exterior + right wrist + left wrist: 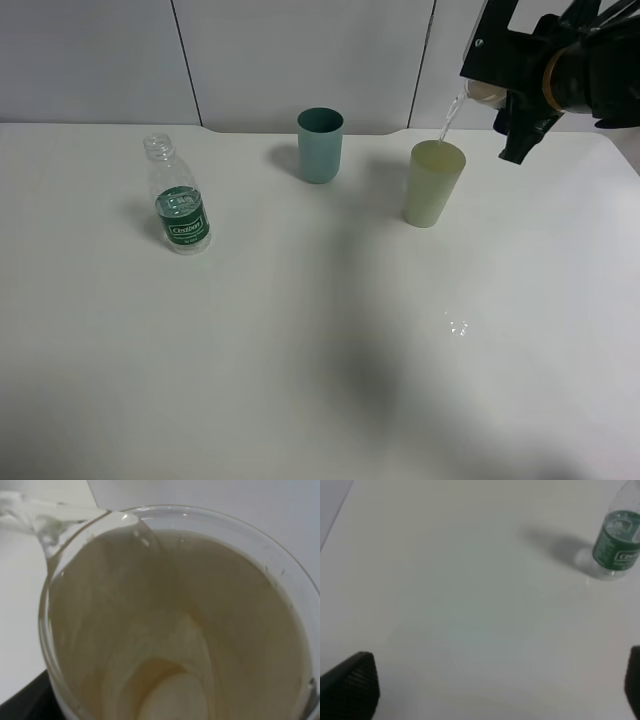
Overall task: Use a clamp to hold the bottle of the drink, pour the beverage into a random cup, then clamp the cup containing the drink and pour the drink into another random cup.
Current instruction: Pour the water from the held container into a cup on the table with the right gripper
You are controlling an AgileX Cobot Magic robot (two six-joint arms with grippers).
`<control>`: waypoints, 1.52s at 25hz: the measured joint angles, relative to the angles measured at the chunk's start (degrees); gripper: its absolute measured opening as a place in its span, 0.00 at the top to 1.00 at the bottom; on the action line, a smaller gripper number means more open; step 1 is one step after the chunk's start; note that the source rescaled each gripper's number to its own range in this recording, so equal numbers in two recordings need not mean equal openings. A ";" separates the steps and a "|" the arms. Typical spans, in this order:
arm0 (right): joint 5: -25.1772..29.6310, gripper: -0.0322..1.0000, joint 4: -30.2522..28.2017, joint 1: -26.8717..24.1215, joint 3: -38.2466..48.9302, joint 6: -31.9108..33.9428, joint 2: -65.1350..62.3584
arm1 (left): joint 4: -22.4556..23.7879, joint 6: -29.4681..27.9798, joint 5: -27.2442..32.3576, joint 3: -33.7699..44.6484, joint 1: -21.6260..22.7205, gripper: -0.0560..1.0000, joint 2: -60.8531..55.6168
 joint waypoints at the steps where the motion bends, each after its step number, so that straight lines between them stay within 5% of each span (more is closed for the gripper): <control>1: 0.00 0.97 -0.05 0.00 0.00 -0.30 0.00 | 0.00 0.00 0.00 0.00 0.00 0.00 0.00; 19: 0.50 0.97 -0.54 0.00 -0.05 -8.69 0.00 | 0.00 0.06 0.00 0.00 0.00 0.00 0.00; 38: 0.50 0.97 -4.31 0.00 -0.05 -9.74 0.00 | 0.00 0.12 0.00 0.00 0.00 0.00 0.00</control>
